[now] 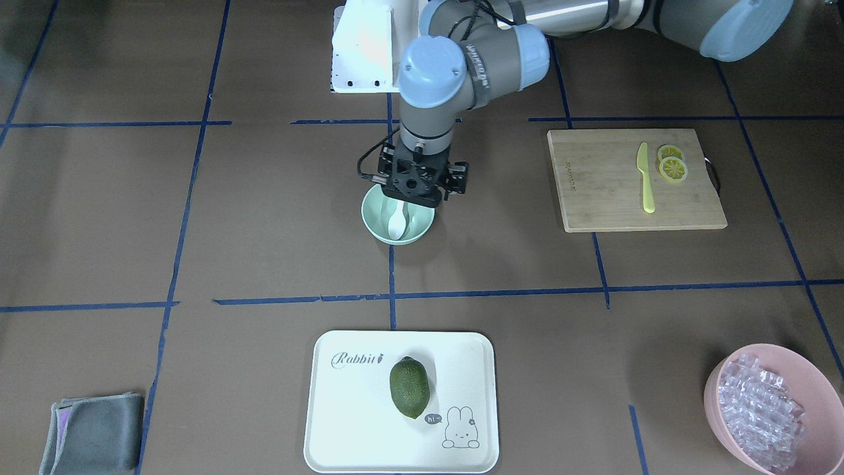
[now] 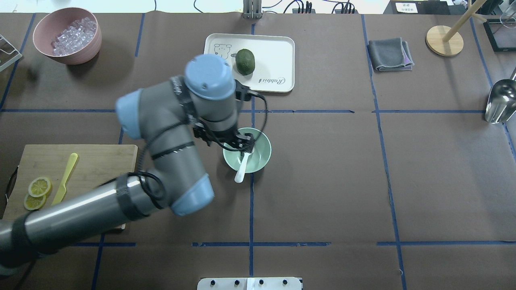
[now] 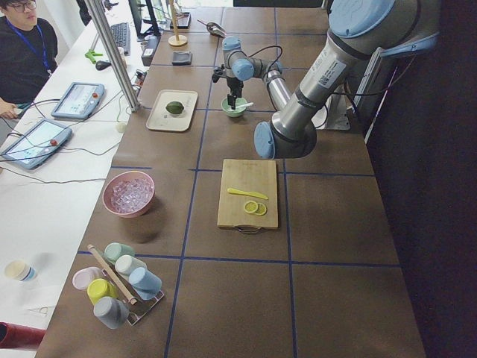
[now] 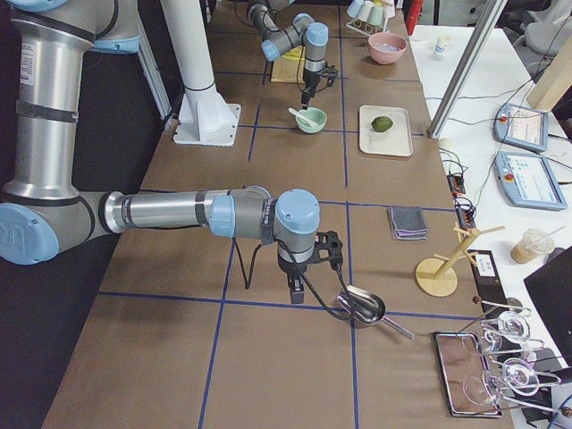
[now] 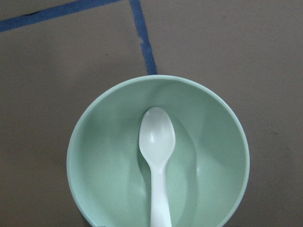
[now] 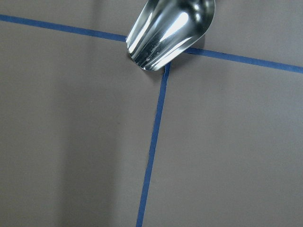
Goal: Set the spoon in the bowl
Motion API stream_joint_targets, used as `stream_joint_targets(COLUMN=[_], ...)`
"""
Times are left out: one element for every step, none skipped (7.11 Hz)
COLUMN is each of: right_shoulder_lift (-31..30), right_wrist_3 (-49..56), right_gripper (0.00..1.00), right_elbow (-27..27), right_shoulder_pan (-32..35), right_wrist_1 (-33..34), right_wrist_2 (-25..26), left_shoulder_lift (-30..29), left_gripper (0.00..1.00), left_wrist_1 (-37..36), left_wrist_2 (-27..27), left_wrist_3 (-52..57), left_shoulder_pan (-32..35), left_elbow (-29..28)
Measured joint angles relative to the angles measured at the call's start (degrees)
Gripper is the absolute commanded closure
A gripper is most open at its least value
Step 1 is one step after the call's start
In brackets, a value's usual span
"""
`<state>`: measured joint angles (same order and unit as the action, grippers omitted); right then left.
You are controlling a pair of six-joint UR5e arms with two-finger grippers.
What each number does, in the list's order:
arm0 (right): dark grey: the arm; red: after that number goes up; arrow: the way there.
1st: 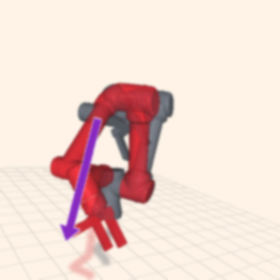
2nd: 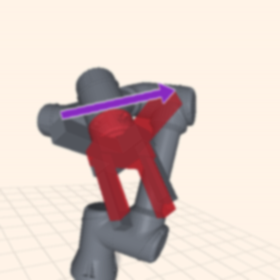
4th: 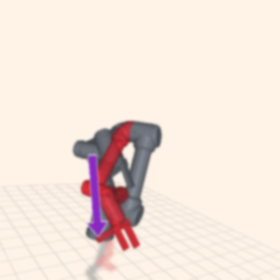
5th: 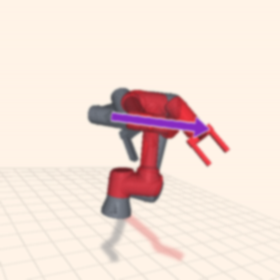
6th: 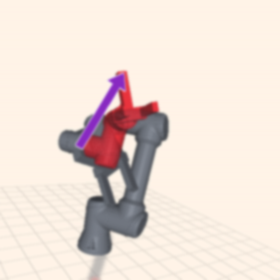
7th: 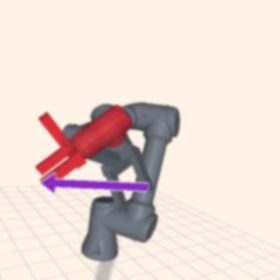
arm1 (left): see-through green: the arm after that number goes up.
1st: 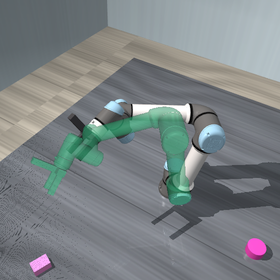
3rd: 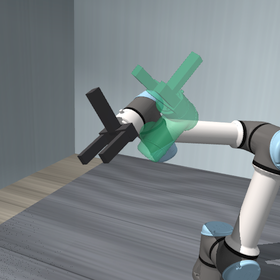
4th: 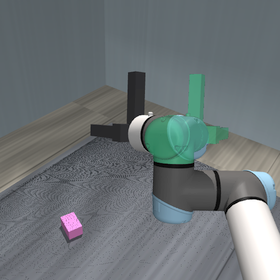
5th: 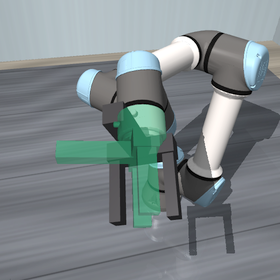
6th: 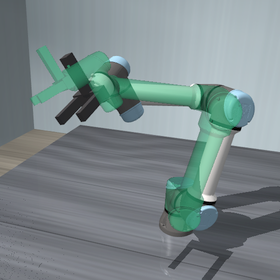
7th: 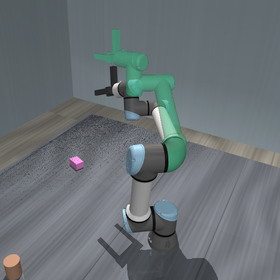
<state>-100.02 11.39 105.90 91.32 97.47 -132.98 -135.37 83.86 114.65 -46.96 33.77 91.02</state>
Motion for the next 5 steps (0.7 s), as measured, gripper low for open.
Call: stream_joint_targets(right_shoulder_lift=[0.0,0.0,0.0,0.0,0.0], right_wrist_3=[0.0,0.0,0.0,0.0,-0.1], right_gripper=[0.0,0.0,0.0,0.0,0.0], right_elbow=[-0.1,-0.1,-0.2,-0.2,-0.2], right_shoulder_pan=[0.0,0.0,0.0,0.0,0.0], right_wrist_1=[0.0,0.0,0.0,0.0,0.0], right_wrist_2=[0.0,0.0,0.0,0.0,0.0], left_shoulder_lift=[4.8,9.8,14.1,18.3,22.3], left_gripper=[0.0,0.0,0.0,0.0,0.0], left_wrist_1=[0.1,0.2,0.2,0.3,0.4], left_wrist_2=[1.2,4.1,7.2,10.7,14.8], left_wrist_3=[3.4,8.3,15.6,22.8,26.9], left_shoulder_pan=[3.6,8.4,13.7,19.7,26.1], left_elbow=[3.4,6.4,8.1,8.8,9.0])
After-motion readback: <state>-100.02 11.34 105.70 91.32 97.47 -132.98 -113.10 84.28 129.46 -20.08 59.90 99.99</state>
